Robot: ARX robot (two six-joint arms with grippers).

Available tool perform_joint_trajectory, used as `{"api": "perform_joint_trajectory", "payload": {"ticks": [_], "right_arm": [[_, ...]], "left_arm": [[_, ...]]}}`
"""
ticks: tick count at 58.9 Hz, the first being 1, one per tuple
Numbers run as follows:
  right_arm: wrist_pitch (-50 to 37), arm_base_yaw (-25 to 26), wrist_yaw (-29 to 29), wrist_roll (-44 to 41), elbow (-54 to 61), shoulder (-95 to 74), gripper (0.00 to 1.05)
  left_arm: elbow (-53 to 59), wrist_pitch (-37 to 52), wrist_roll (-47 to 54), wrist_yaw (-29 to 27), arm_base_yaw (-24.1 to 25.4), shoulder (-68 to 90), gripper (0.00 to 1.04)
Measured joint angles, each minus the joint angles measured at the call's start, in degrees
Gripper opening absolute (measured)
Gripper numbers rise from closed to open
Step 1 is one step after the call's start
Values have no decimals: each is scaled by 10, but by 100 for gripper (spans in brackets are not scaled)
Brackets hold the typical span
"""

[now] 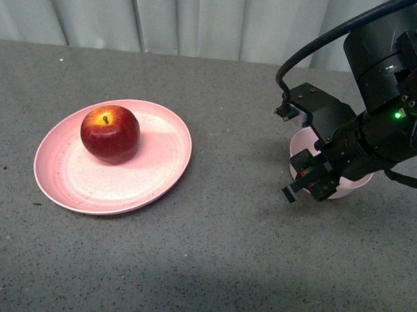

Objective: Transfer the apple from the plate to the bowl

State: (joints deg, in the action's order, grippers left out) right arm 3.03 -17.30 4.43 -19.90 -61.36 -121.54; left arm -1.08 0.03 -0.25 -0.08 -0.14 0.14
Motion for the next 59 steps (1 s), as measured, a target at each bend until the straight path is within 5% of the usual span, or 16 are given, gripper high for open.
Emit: {"api": "perform_joint_trajectory", "payload": {"ticks": [11, 25, 33, 59], "right_arm": [[7, 0, -5, 3, -8, 0, 1], [12, 0, -2, 1, -12, 5, 1], [17, -8, 53, -4, -10, 30, 1], [49, -100, 103, -9, -53, 29, 1]], "left_arm": [[0, 0, 0, 0, 0, 0, 98], [0, 0, 0, 0, 0, 0, 98], [0, 0, 0, 0, 0, 0, 98], [0, 0, 0, 0, 0, 0, 98]]}}
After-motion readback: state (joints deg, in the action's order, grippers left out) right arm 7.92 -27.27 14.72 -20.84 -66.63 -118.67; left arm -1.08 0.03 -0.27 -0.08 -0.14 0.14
